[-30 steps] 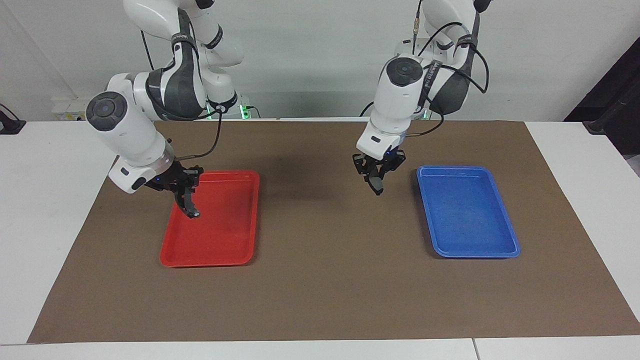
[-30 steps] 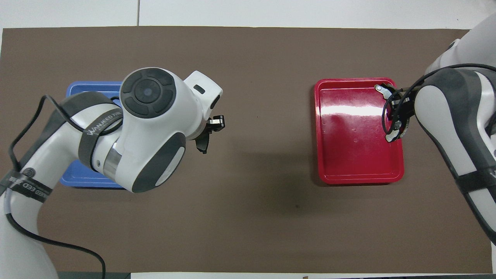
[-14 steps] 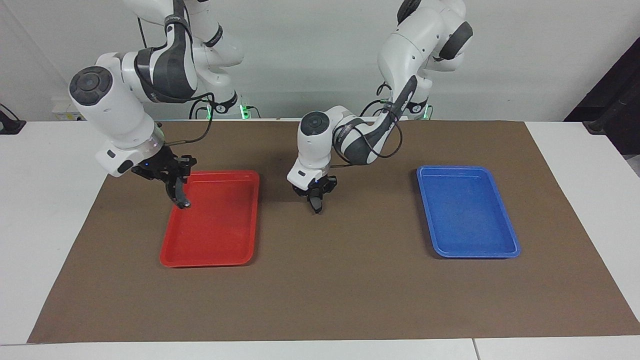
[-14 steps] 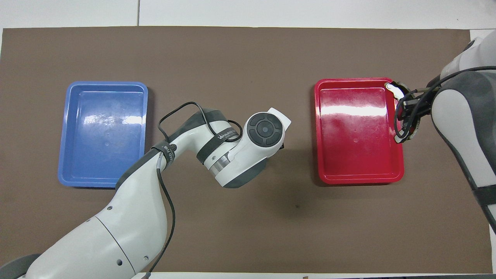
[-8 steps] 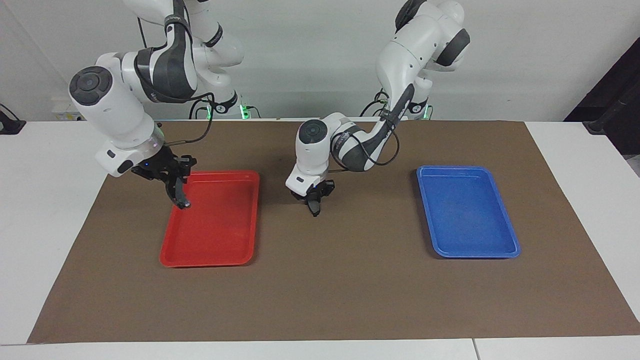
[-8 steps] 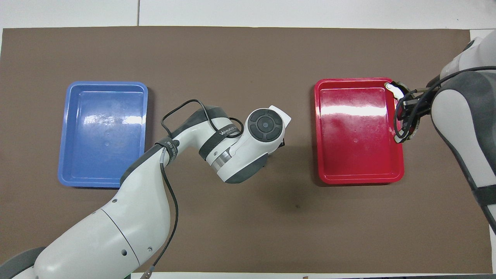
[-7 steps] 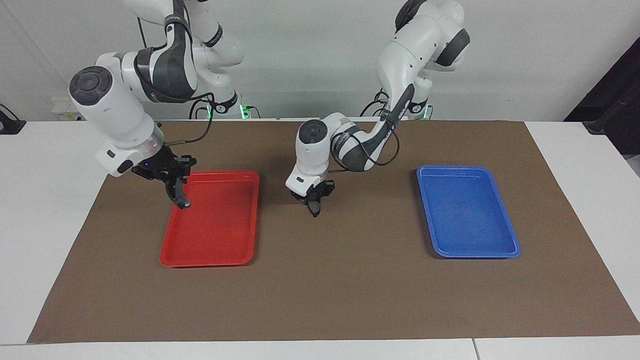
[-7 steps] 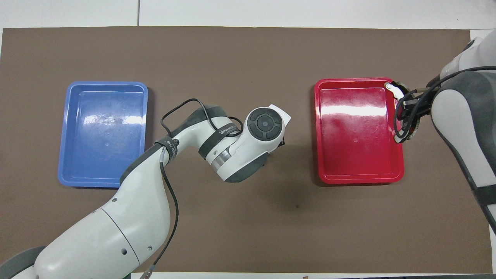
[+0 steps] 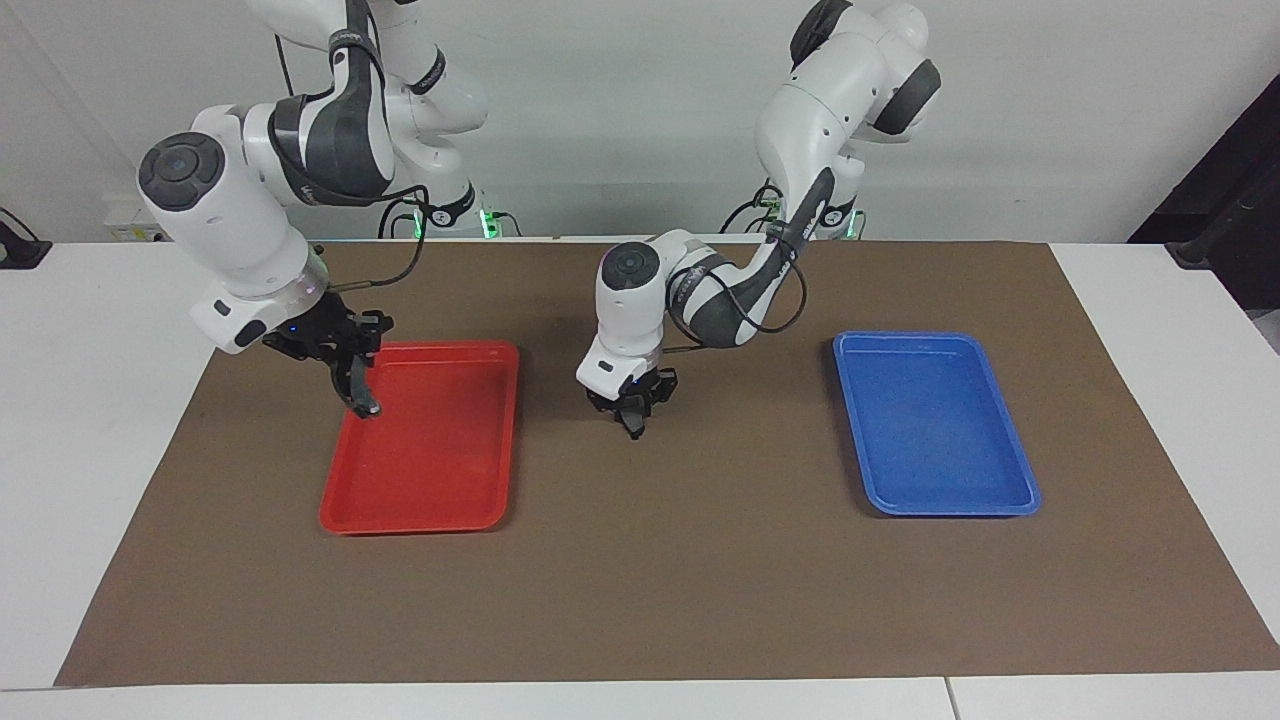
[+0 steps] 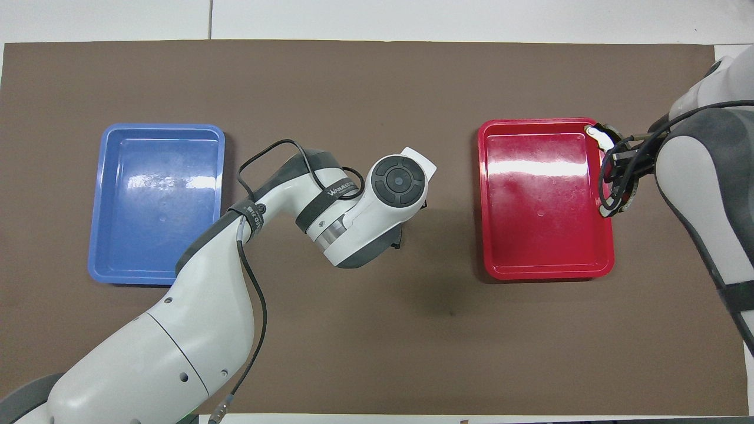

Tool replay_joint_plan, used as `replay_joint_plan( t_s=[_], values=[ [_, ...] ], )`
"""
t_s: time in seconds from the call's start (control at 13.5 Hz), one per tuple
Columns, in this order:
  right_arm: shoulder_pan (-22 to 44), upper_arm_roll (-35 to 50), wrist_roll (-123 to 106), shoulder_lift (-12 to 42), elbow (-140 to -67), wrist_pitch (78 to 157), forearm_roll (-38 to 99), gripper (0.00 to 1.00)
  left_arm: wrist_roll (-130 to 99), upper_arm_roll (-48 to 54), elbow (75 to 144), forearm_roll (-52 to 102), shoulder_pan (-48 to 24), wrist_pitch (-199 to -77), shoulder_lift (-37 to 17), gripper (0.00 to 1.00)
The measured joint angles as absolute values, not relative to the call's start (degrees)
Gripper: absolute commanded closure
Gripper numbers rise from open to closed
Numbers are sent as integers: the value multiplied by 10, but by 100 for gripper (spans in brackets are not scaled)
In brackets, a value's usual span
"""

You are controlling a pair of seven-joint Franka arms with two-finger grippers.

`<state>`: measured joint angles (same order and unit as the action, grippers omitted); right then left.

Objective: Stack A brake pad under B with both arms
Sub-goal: 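Lower the pad onto the table center and open the left gripper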

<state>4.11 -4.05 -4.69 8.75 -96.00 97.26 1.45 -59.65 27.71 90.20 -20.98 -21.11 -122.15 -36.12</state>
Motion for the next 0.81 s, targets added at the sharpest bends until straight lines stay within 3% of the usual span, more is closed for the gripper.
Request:
replay_joint_plan(
  t_s=[0.37,0.59,0.81],
  values=[
    [42,-37,-47,88,-959,973,15,100,-558,247,833,-207,-213,-1136,-342,16],
    [63,-34,-48,87,-942,970,16,100,-465,210,807,-150,-210,-1053,-290,1],
    [134,-31,-31,89,-932,978,19,100,-338,167,805,-95,-184,-968,-223,1]
  ],
)
